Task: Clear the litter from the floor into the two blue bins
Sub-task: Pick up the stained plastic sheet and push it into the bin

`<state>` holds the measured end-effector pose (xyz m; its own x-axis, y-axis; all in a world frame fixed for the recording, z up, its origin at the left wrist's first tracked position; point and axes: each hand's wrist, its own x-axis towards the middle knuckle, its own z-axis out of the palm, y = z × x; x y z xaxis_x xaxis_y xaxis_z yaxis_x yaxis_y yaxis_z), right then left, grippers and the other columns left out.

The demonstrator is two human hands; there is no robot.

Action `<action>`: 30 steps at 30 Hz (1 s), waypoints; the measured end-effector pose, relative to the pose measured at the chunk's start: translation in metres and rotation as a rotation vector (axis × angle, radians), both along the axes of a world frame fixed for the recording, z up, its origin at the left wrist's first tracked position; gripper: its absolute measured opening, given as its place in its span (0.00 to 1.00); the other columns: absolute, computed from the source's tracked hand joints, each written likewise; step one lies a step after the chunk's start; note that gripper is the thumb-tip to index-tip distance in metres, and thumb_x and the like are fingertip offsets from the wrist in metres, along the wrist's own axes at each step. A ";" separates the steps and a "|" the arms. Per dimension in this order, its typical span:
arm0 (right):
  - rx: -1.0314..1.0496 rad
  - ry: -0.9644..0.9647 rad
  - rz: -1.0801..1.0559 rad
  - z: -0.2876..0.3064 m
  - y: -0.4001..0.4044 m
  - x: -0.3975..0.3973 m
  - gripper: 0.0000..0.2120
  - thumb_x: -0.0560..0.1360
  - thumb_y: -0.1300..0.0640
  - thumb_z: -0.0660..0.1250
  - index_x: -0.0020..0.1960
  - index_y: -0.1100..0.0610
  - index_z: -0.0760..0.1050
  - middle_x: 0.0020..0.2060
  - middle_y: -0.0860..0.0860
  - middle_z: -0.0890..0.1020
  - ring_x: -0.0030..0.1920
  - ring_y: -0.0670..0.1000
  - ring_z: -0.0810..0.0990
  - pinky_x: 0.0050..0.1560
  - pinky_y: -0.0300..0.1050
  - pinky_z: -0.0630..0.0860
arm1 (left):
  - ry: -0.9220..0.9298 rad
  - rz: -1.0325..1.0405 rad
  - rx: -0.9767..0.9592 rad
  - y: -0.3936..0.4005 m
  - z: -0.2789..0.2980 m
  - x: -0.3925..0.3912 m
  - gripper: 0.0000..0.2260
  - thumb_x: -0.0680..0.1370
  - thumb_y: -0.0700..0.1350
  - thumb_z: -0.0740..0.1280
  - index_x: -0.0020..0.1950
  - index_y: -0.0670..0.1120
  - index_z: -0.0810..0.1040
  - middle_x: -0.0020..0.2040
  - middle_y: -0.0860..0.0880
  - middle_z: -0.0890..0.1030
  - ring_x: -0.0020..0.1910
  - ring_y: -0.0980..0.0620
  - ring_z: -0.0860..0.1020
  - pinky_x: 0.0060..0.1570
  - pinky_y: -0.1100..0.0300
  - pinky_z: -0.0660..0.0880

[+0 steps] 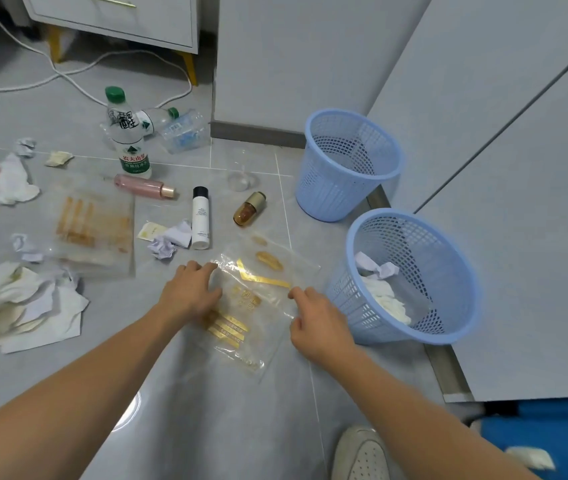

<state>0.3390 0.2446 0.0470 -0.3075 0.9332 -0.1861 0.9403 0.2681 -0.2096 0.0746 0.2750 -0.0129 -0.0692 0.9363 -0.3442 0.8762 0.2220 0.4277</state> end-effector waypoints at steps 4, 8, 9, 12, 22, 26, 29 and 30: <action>-0.249 0.096 -0.294 -0.031 0.010 0.000 0.27 0.75 0.54 0.64 0.73 0.50 0.63 0.61 0.56 0.72 0.59 0.60 0.76 0.56 0.52 0.73 | -0.066 0.024 0.069 0.008 -0.005 0.002 0.25 0.77 0.50 0.67 0.74 0.51 0.67 0.66 0.43 0.71 0.66 0.41 0.68 0.60 0.45 0.72; -0.235 0.264 -0.478 -0.048 0.021 -0.006 0.27 0.75 0.56 0.66 0.73 0.51 0.64 0.60 0.55 0.70 0.57 0.59 0.76 0.50 0.46 0.69 | -0.137 0.094 0.091 0.015 -0.013 0.003 0.26 0.77 0.49 0.69 0.73 0.45 0.67 0.64 0.41 0.72 0.64 0.39 0.71 0.59 0.46 0.73; -0.230 0.309 -0.523 -0.051 0.022 -0.007 0.29 0.74 0.58 0.67 0.73 0.51 0.63 0.60 0.55 0.71 0.57 0.58 0.76 0.50 0.46 0.70 | -0.171 0.142 0.077 0.015 -0.015 0.003 0.26 0.77 0.49 0.69 0.73 0.44 0.67 0.64 0.40 0.72 0.63 0.38 0.73 0.58 0.47 0.72; -0.203 0.429 -0.667 -0.060 0.021 -0.006 0.34 0.72 0.62 0.67 0.75 0.52 0.60 0.56 0.57 0.78 0.53 0.58 0.79 0.49 0.48 0.75 | -0.234 0.247 0.049 0.010 -0.022 0.000 0.23 0.77 0.48 0.69 0.69 0.41 0.71 0.60 0.40 0.77 0.58 0.40 0.76 0.51 0.53 0.71; -0.363 0.875 -0.732 -0.022 0.014 -0.004 0.12 0.75 0.72 0.63 0.50 0.57 0.79 0.35 0.52 0.74 0.35 0.54 0.76 0.39 0.53 0.79 | -0.794 0.307 0.049 -0.035 0.021 -0.045 0.03 0.79 0.39 0.70 0.52 0.44 0.80 0.41 0.44 0.75 0.35 0.48 0.75 0.32 0.58 0.74; -0.492 0.965 -0.595 0.017 0.014 -0.026 0.09 0.80 0.68 0.63 0.58 0.60 0.73 0.39 0.54 0.74 0.36 0.56 0.85 0.35 0.51 0.84 | -0.877 0.282 0.080 -0.049 0.063 -0.075 0.03 0.81 0.40 0.68 0.54 0.43 0.78 0.39 0.42 0.78 0.32 0.48 0.75 0.31 0.55 0.73; -0.606 1.011 -0.485 0.040 0.015 -0.051 0.14 0.79 0.69 0.64 0.62 0.57 0.71 0.41 0.57 0.72 0.43 0.62 0.87 0.39 0.54 0.85 | -0.921 0.299 0.121 -0.060 0.091 -0.103 0.04 0.81 0.38 0.66 0.55 0.43 0.76 0.37 0.41 0.80 0.31 0.47 0.74 0.30 0.56 0.73; -0.627 1.013 -0.444 0.045 0.016 -0.060 0.16 0.79 0.69 0.65 0.62 0.55 0.71 0.42 0.57 0.72 0.44 0.63 0.87 0.41 0.55 0.85 | -0.929 0.312 0.141 -0.065 0.098 -0.112 0.04 0.81 0.38 0.66 0.55 0.43 0.76 0.37 0.41 0.80 0.30 0.48 0.74 0.29 0.56 0.73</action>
<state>0.2792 0.2603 0.0921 -0.2545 0.8297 -0.4969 0.2691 -0.4327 -0.8604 -0.0372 0.2102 0.0849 -0.0785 0.9588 -0.2732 0.0906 0.2797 0.9558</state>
